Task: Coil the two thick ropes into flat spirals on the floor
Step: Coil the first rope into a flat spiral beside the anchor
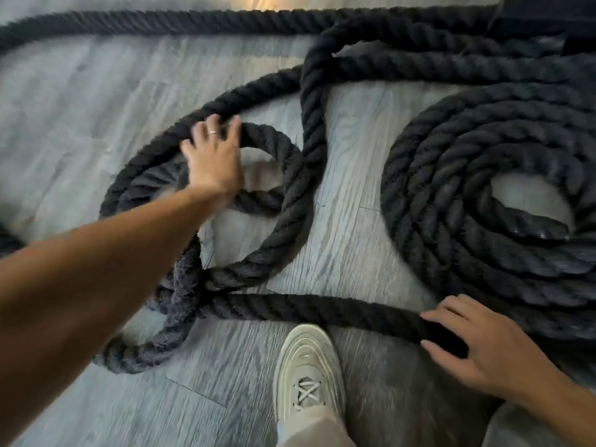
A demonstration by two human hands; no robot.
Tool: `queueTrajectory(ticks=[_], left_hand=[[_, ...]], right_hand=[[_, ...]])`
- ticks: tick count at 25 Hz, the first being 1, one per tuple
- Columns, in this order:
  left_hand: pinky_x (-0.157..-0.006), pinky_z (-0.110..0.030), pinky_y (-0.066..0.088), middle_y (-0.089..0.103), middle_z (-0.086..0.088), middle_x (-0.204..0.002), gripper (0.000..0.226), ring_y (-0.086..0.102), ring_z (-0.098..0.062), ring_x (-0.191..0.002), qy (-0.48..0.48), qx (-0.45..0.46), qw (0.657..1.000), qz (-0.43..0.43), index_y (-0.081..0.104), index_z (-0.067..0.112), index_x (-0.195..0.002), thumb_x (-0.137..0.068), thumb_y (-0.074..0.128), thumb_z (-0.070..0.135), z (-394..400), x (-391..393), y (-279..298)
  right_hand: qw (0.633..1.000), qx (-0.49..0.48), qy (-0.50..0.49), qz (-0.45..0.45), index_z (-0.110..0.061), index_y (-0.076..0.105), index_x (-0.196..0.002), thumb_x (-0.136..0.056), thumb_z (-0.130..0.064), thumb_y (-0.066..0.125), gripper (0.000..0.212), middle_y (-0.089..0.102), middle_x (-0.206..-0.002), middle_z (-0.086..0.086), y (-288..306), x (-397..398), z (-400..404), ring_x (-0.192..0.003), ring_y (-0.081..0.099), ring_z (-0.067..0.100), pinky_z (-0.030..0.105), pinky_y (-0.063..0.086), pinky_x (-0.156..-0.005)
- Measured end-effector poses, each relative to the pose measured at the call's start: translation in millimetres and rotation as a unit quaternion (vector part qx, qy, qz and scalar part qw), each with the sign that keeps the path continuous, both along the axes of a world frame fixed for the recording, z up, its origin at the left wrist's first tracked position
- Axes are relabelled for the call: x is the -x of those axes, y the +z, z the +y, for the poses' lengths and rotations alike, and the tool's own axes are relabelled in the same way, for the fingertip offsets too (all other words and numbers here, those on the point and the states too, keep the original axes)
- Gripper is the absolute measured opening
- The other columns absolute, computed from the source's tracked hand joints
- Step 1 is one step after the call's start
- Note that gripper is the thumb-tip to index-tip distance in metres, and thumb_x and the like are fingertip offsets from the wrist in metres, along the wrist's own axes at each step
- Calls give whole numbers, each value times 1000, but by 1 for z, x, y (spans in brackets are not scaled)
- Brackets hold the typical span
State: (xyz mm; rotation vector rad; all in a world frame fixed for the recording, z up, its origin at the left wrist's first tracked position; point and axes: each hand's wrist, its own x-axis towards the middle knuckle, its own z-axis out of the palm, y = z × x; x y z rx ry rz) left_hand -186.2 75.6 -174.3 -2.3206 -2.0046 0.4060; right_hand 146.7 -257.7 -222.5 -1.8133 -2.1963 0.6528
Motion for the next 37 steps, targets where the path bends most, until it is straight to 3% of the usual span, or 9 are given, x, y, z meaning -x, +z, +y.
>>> queueTrajectory(ticks=[5,8,13,16,22,28,31,34,37], left_hand=[[-105,-66,32,58,-6,-122,63,48,-37,-115,-230,-35,930,-283,63,25,-128,-71,45,5,-67,-130,-25],[-104,-41,41,56,-9,-124,46,53,-32,-114,-186,66,899,-392,60,23,-131,-86,56,13,-67,-170,-30],[-106,-32,37,56,-14,-138,69,51,-29,-128,-32,218,901,-373,38,20,-150,-92,63,47,-48,-229,-51],[-98,-22,38,56,8,-128,59,55,-13,-118,24,227,866,-446,42,21,-149,-95,65,30,-43,-240,-53],[-104,-45,50,61,8,-131,70,61,-17,-119,142,259,791,-536,45,43,-141,-81,74,20,-87,-184,-57],[-108,-53,42,38,-6,-151,105,40,-31,-139,212,223,885,-350,14,27,-156,-76,79,41,-160,-94,-54],[-95,-54,53,51,0,-123,99,59,-33,-117,272,252,823,-430,12,23,-154,-81,78,34,-149,-100,-57],[-101,-45,45,41,-16,-146,91,50,-36,-124,320,254,799,-441,8,14,-151,-91,65,51,-138,-124,-52],[-115,-50,27,23,-27,-155,99,28,-42,-141,269,171,849,-421,-1,21,-158,-89,57,64,-118,-144,-45]], right_hand=[[929,-133,-346,-15,-17,75,-102,-88,-35,69,24,60,-112,5,16,-27,18,-107,51,31,47,45,-90],[792,-18,-606,-71,-29,52,-135,-83,-52,69,59,28,-151,11,8,-73,15,-133,27,41,59,24,-108],[571,148,-805,63,-31,8,-157,-71,-80,63,114,23,-151,21,-1,-115,-3,-131,30,43,56,29,-107],[597,157,-785,56,-31,5,-158,-68,-84,60,118,26,-146,23,-8,-112,-1,-130,30,42,55,30,-105],[715,142,-684,0,-34,7,-159,-73,-83,55,110,20,-151,27,-16,-124,0,-136,23,43,55,28,-111],[841,164,-515,21,-41,7,-158,-73,-81,60,108,6,-160,18,-6,-140,75,-148,6,39,57,19,-119],[842,140,-519,54,-41,15,-157,-72,-77,66,105,10,-161,12,7,-156,108,-149,10,37,54,19,-119],[782,97,-610,83,-41,12,-156,-72,-81,61,106,11,-162,8,0,-128,80,-149,12,36,59,21,-117],[679,95,-712,151,-28,2,-158,-77,-75,61,110,13,-159,15,-11,-48,24,-147,14,40,58,26,-115]])
